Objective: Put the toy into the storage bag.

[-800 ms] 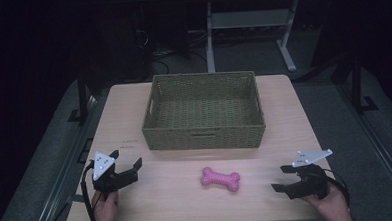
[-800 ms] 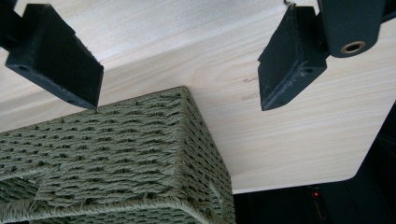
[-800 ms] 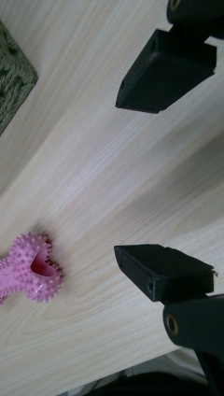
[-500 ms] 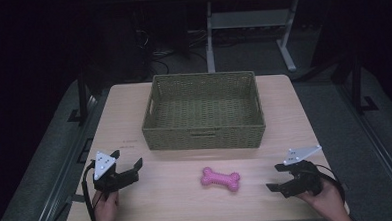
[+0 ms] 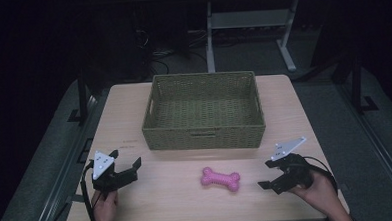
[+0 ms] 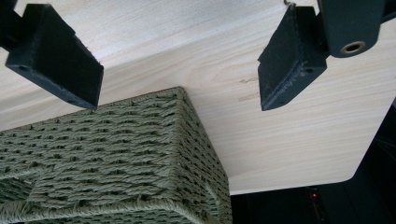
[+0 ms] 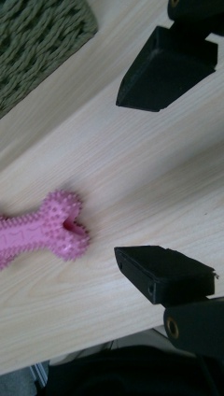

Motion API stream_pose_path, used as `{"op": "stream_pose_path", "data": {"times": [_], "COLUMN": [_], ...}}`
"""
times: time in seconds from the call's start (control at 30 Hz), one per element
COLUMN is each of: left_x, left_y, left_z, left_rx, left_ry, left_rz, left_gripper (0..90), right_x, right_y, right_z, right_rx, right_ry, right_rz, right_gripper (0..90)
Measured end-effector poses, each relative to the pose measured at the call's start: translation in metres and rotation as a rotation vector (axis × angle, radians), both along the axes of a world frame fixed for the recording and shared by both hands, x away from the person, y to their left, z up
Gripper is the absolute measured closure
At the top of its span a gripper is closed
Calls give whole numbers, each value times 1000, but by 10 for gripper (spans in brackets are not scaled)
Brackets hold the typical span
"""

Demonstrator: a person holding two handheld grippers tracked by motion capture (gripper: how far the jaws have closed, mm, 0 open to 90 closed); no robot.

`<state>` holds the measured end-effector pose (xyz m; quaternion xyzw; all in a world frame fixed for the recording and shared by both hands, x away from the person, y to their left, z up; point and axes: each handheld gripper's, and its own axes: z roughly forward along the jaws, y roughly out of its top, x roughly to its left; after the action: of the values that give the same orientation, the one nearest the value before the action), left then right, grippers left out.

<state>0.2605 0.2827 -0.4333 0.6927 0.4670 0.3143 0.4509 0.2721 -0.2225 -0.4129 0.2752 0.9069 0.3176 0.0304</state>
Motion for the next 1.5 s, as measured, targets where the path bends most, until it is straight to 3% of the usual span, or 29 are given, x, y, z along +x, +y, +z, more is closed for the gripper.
{"op": "stream_pose_path", "data": {"times": [0.37, 0.7, 1.5], "left_x": [1, 1, 1], "left_y": [0, 1, 2], "left_z": [1, 1, 1], "left_rx": [6, 3, -5], "left_ry": [-2, -8, -6], "left_rz": [-6, -2, -3], "left_gripper": [137, 136, 137], "right_x": [11, 19, 36], "right_y": [22, 44, 100], "right_z": [8, 21, 17], "right_rx": [-39, -58, -122], "right_ry": [19, 9, 38], "right_rz": [58, 108, 240], "right_gripper": [222, 221, 237]}}
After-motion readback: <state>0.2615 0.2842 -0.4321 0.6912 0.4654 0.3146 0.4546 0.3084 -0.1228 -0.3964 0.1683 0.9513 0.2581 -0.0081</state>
